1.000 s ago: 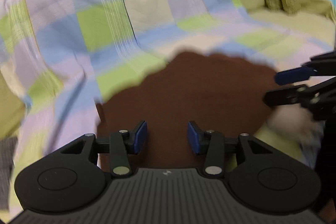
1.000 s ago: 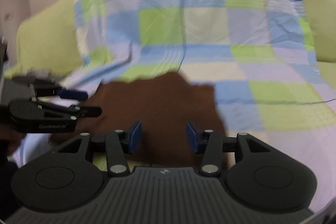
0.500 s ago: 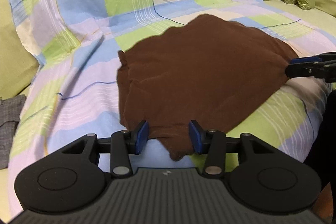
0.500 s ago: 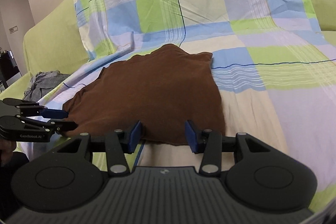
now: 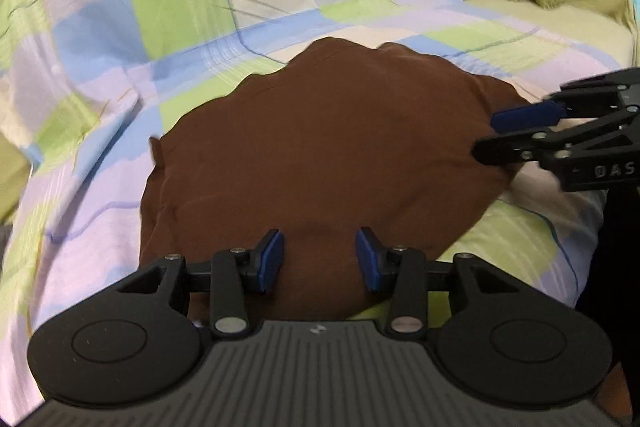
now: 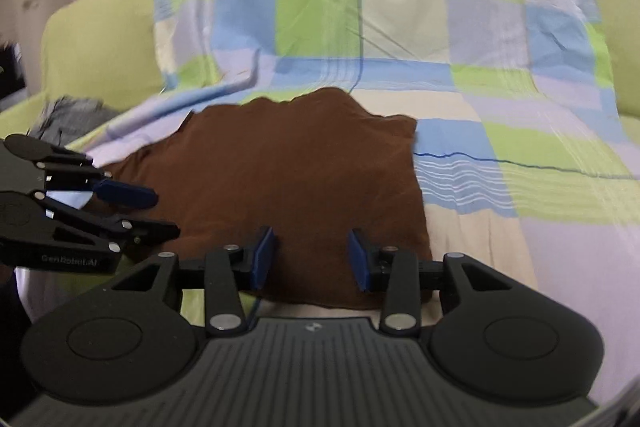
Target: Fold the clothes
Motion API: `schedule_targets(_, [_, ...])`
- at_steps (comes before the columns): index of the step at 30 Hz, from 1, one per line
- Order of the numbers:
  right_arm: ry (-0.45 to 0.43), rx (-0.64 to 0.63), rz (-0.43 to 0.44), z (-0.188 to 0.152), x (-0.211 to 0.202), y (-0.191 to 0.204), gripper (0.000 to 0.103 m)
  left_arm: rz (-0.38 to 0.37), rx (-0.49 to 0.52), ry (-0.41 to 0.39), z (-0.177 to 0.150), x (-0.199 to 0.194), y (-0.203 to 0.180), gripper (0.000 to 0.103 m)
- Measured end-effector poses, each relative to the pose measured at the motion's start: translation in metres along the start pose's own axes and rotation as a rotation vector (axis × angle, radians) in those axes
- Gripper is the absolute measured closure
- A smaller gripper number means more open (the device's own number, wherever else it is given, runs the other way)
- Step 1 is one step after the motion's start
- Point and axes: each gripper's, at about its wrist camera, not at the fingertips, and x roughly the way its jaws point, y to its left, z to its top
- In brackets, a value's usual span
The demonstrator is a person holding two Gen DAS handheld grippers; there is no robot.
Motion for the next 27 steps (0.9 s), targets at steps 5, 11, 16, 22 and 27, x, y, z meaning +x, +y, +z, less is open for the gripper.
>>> schedule_targets(5, [-0.04, 0.044, -0.001, 0.014, -0.014, -0.007, 0.067, 0.029, -0.052, -0.001, 0.011, -0.01, 0.018, 0.058])
schedule_targets(11, [-0.032, 0.096, 0.008, 0.026, 0.006, -0.018, 0.068, 0.03, -0.06, 0.003, 0.025, 0.017, 0.026, 0.057])
schedule_targets(16, [-0.012, 0.11, 0.002, 0.015, 0.02, -0.033, 0.093, 0.015, -0.074, -0.012, 0.005, 0.021, 0.036, 0.053])
schedule_targets(22, [-0.021, 0.124, -0.05, 0.022, 0.014, -0.045, 0.096, 0.105, -0.074, -0.021, 0.013, 0.002, 0.044, 0.057])
schedule_targets(27, [-0.069, 0.09, -0.028, 0.056, 0.028, -0.044, 0.088, 0.083, -0.089, -0.098, 0.055, 0.02, 0.049, 0.057])
